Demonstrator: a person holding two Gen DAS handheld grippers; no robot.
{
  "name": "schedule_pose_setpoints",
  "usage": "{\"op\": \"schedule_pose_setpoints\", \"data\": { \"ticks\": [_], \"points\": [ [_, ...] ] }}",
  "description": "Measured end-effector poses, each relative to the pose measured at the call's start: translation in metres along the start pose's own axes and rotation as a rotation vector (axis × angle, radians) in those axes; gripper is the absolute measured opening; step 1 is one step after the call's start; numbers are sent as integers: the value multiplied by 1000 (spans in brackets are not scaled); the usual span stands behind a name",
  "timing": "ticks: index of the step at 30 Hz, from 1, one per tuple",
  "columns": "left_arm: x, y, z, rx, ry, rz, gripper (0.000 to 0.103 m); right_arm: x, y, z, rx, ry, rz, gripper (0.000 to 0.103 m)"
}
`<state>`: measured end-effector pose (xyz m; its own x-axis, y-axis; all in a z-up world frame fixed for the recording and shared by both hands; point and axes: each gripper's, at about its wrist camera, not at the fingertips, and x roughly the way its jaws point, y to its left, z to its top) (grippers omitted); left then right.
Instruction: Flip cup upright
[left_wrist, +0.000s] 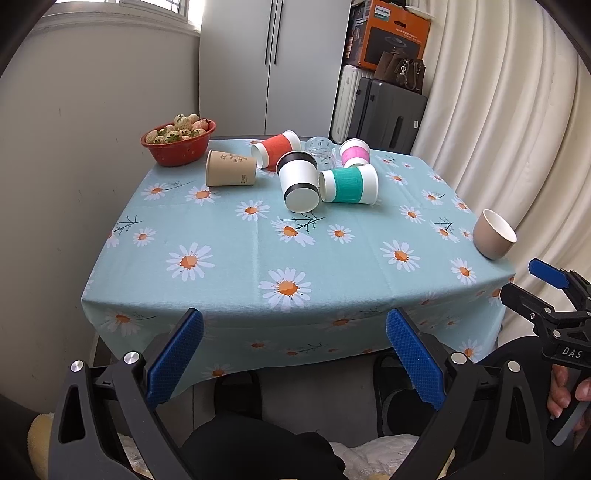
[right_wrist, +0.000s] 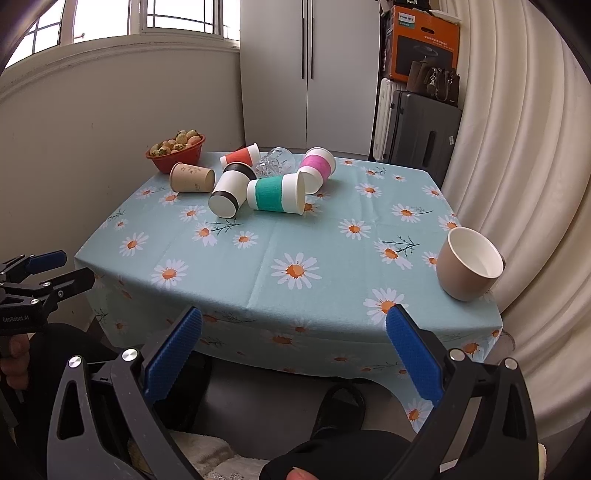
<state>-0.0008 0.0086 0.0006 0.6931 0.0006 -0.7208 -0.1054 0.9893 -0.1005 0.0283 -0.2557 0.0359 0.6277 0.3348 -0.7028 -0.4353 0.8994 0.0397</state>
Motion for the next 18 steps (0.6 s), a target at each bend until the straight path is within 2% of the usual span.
{"op": "schedule_pose_setpoints", "data": {
  "ticks": [18],
  "points": [
    [1, -4, -2, 16, -2, 15, 97, 2, 2, 0, -8, 13, 8, 98]
  ]
}}
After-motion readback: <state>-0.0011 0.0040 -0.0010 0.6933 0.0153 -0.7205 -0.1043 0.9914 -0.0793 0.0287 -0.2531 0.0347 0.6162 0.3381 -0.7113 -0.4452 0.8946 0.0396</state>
